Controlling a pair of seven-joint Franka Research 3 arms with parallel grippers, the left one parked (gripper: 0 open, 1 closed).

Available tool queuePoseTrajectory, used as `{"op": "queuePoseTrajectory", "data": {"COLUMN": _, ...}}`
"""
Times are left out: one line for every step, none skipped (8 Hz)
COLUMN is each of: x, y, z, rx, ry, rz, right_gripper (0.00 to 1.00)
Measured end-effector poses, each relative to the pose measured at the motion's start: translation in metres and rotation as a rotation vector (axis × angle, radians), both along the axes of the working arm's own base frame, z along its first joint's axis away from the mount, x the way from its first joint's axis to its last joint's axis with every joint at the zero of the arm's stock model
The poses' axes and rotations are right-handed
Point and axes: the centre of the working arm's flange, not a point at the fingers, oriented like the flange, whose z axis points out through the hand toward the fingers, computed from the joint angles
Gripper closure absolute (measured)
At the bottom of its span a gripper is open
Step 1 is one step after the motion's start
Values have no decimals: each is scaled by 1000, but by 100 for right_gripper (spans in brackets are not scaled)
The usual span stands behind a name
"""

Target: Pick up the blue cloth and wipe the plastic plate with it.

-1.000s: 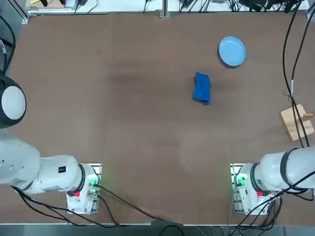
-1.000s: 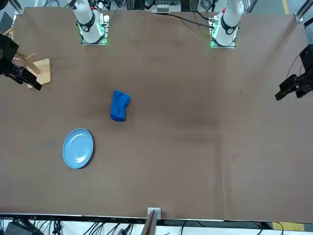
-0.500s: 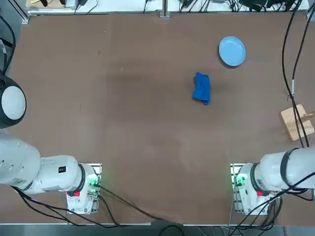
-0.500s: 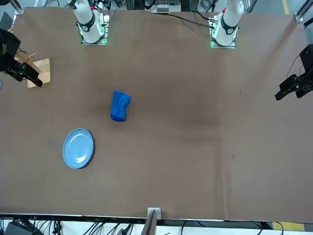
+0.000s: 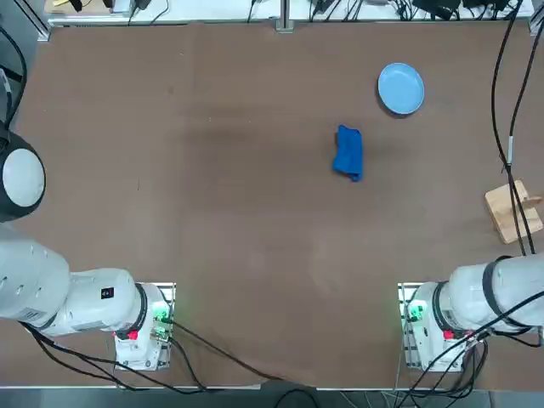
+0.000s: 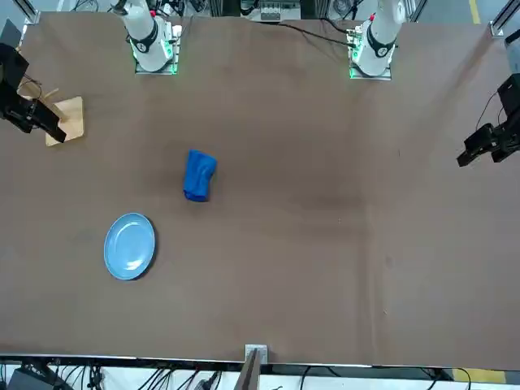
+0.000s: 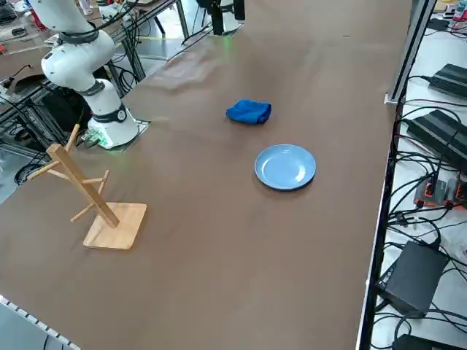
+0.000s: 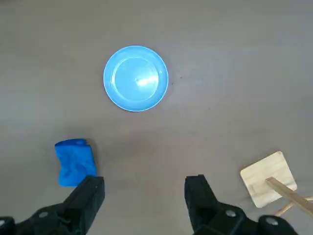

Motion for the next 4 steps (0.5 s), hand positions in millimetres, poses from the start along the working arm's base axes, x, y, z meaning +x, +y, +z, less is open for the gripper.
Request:
{"op": "queuePoseTrajectory", "data": {"x": 0, "y": 0, "z": 0, "rx": 0, "ry": 0, "rz": 0, "right_gripper": 0}}
{"op": "queuePoseTrajectory", "data": {"x": 0, "y": 1, "z": 0, "rx": 0, "ry": 0, "rz": 1, "right_gripper": 0}}
{"op": "queuePoseTrajectory", "data": {"x": 0, "y": 1, "z": 0, "rx": 0, "ry": 1, "rz": 1, "right_gripper": 0}}
{"op": "queuePoseTrajectory", "data": {"x": 0, "y": 0, "z": -1, "rx": 0, "ry": 3, "rz": 0, "right_gripper": 0}}
